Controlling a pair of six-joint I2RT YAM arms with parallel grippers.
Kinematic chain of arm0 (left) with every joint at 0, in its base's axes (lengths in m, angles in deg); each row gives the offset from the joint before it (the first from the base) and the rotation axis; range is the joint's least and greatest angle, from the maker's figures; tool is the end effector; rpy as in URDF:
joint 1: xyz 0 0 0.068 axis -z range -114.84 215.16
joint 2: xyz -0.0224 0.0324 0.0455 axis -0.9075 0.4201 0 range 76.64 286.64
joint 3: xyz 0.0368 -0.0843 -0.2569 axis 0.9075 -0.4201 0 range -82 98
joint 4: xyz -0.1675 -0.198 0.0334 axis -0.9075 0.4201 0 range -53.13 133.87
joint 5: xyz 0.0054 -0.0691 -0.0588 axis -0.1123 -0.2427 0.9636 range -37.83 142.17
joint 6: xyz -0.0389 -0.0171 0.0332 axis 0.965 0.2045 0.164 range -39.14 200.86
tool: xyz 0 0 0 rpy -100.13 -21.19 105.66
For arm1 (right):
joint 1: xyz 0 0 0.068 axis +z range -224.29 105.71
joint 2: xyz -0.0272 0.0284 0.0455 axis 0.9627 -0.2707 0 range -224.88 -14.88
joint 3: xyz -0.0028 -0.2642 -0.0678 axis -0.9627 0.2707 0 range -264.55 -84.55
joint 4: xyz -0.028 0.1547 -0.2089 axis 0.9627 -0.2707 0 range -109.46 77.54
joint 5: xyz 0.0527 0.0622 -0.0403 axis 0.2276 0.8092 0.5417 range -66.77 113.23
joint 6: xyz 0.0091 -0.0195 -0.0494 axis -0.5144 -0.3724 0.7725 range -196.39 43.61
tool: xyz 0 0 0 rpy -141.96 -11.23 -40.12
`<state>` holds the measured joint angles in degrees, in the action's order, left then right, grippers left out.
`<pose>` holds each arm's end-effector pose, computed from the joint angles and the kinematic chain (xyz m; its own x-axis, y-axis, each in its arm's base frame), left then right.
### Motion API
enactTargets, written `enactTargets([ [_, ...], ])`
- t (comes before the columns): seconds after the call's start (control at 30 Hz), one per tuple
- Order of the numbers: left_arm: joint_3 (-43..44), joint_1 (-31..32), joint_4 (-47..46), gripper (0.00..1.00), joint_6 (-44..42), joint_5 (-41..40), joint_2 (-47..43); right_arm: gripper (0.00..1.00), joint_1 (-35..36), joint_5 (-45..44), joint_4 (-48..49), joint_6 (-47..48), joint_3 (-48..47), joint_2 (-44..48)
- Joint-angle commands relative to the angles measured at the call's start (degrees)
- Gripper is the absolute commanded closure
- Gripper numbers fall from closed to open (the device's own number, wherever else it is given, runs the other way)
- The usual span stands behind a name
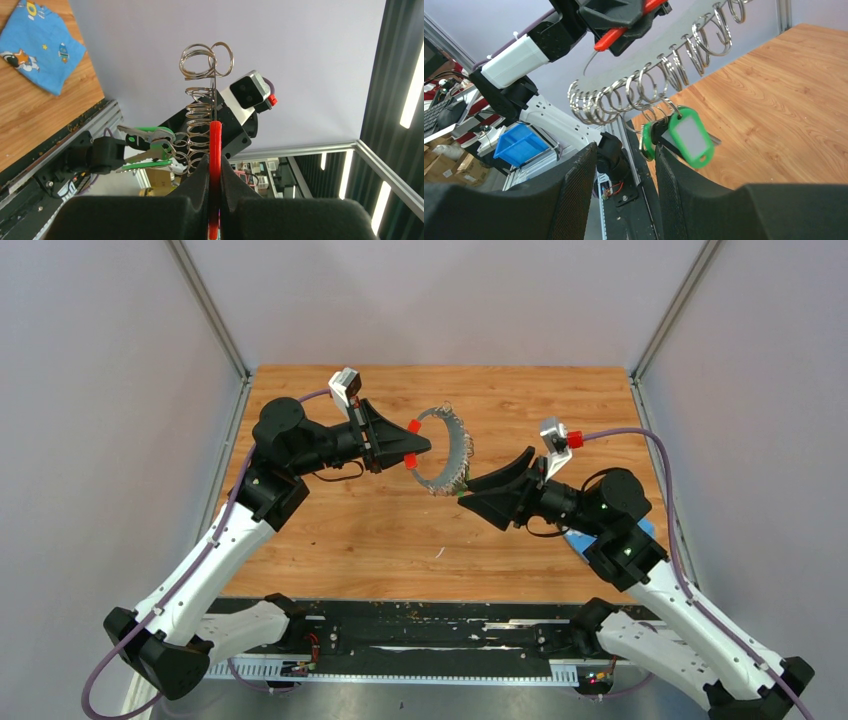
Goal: Remove the keys from the keyring
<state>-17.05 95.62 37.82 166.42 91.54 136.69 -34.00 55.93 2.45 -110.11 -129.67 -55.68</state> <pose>0.1855 -0.1352 0.4300 -0.9299 -0.3472 -0.1209 0.1319 -0.0081 -0.9912 0.1082 0.1169 0.3985 -0.3090 0.3504 -0.8841 -0.9158 0.1411 0.3760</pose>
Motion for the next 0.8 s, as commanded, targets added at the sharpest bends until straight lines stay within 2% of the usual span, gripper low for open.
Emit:
enactTargets([
  [0.0, 0.51, 0.04, 0.54, 1.00, 1.28, 1.92, -0.93, 0.50, 1.02, -0.68, -1.16, -0.01, -2.20, -1.39],
  [0.77, -0.49, 0.04, 0.63, 1.00, 1.54, 1.49, -1.53, 0.50, 3.48, -0.28, 5.56, -2.50, -1.01, -4.90],
])
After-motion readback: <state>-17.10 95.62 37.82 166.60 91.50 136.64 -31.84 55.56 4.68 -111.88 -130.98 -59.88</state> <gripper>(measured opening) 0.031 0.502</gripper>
